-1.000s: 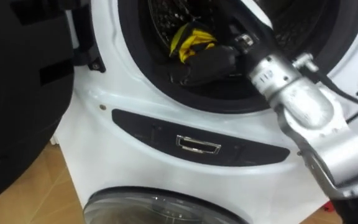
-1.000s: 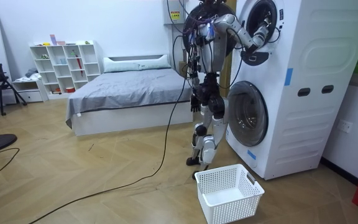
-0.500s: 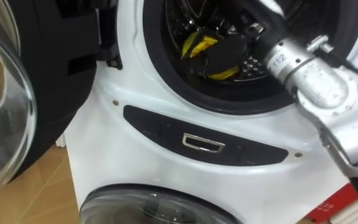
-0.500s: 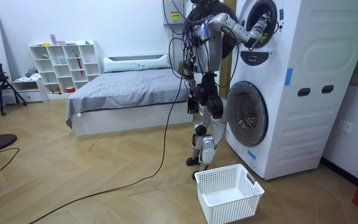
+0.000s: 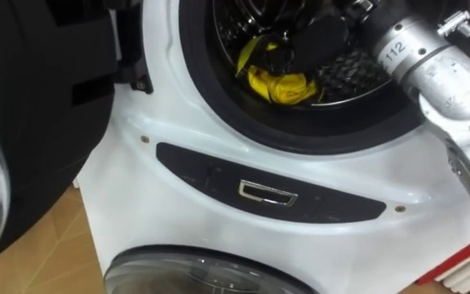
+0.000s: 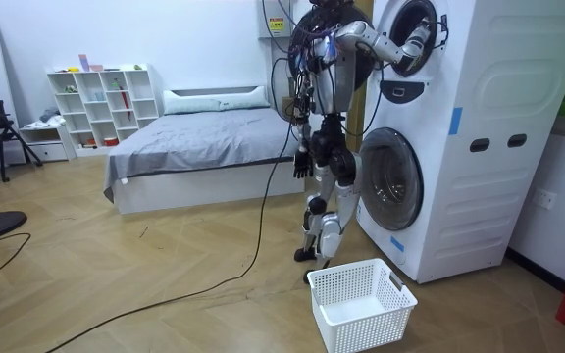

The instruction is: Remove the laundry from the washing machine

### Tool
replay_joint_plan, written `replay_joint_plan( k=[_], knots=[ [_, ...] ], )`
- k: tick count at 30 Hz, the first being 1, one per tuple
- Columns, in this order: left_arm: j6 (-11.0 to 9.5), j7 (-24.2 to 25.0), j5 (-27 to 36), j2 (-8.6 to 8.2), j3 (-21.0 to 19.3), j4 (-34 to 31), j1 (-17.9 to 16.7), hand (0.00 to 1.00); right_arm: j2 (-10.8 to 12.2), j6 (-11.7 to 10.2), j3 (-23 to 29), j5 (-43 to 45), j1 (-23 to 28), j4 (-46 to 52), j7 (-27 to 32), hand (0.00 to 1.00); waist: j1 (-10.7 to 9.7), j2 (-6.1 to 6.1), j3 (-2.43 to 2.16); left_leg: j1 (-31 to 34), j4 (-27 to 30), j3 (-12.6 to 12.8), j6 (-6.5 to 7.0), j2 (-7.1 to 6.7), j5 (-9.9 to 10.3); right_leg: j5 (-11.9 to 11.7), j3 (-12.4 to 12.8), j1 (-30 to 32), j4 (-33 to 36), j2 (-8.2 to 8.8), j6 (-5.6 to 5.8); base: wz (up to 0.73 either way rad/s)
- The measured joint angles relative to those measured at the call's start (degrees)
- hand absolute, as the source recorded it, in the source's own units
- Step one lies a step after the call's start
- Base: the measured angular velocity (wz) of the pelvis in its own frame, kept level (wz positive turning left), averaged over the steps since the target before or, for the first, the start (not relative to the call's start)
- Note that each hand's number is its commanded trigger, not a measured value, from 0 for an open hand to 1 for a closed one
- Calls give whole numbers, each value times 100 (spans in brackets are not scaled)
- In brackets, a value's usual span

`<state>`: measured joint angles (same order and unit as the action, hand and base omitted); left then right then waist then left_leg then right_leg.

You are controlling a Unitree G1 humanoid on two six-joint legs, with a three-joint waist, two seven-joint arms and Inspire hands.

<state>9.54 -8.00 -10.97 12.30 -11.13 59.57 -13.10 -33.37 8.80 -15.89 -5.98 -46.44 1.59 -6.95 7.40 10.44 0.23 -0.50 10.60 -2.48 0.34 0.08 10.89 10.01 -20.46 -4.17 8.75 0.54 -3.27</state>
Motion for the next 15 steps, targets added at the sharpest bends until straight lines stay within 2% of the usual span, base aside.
replay_joint_plan(
  k=[4, 5, 6, 11, 15],
  knots=[
    [20, -9, -11, 18, -65, -55, -32, 0, -63, 20, 0, 129, 11, 108, -410, 0, -118, -5, -10, 22, 23, 0, 3, -11, -2, -4, -12, 7, 7, 17, 7, 5],
    [20, -9, -11, 20, -65, -68, -31, 0, -69, 32, 0, 175, 19, 108, -460, 0, -121, -4, -11, 23, 27, 1, 3, -11, -2, -4, -11, 7, 9, 18, 7, 0],
    [17, -8, -11, 19, -65, -89, -29, 0, -88, 72, 0, 246, 26, 109, -567, 0, -122, 25, -33, 22, 36, 6, 5, -12, -3, -4, -10, 5, 11, 20, 7, 0],
    [15, 2, -5, 19, -170, -112, 41, 0, -193, 83, -1, 393, 79, 99, -1024, 0, -119, 48, -49, 15, 71, 2, 9, -22, -6, -3, 6, -18, 10, 30, 9, 0],
    [12, 78, 28, 24, -165, -112, 109, 0, -403, 157, -3, 429, 207, 136, -1575, 0, -84, 51, -50, -48, 50, 4, 14, -29, -8, -1, 20, -82, -1, 34, 12, -1]
  ],
)
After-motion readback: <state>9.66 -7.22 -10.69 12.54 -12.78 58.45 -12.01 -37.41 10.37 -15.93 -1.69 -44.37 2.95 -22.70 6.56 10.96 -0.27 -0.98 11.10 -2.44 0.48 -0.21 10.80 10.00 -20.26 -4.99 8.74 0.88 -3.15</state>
